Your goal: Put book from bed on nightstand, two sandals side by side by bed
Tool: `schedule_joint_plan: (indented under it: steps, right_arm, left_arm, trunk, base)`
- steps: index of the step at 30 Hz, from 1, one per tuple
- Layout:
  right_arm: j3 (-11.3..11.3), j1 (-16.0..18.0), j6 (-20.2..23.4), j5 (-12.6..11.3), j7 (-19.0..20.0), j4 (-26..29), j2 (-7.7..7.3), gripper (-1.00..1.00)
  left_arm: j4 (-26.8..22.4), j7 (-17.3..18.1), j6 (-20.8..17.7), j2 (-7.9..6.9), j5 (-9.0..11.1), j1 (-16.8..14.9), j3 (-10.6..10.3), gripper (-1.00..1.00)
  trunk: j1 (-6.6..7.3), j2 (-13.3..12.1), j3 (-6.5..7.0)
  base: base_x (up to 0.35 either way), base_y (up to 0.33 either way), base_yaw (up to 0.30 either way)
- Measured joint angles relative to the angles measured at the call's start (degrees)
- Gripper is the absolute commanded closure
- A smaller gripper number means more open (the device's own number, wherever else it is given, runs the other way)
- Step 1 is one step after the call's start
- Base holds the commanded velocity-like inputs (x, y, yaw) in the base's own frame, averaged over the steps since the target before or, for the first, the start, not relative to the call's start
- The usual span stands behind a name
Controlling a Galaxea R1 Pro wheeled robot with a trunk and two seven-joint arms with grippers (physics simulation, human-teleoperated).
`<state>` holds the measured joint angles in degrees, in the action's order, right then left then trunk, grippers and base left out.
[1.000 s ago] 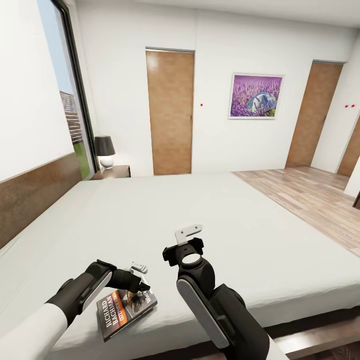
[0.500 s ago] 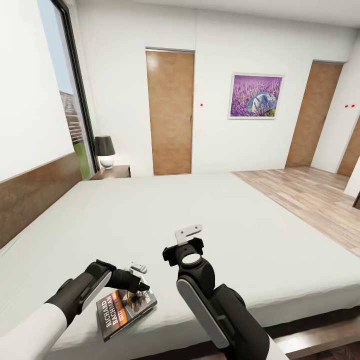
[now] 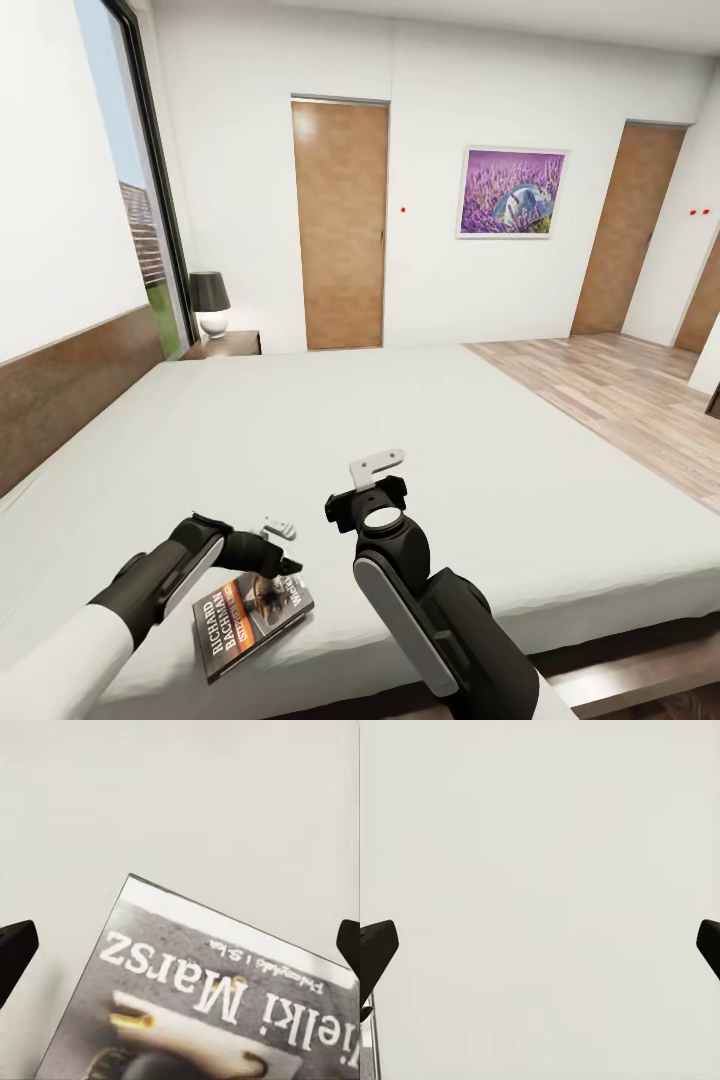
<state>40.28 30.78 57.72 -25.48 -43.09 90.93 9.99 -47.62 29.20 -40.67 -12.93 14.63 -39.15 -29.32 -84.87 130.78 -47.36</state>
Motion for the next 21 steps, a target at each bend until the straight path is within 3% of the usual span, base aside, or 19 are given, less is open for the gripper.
schedule_joint_plan:
  steps: [9,21]
  right_arm:
    - [0.00,0.00,0.01,-0.08,0.00,0.00,0.00,-1.00]
    - [0.00,0.00,0.00,-0.09,0.00,0.00,0.00,-1.00]
  left_arm:
    - [-1.83,0.40,-0.52,-0.16,-0.04,0.00,3.48,-1.00]
    - [-5.74,0.92,-2.57,-1.42,0.04,0.00,4.67,-1.00]
  trunk:
    - [0.00,0.00,0.00]
    - [0.00,0.00,0.00]
  base:
    - [0.000,0.000,0.000]
    - [0.000,0.000,0.000]
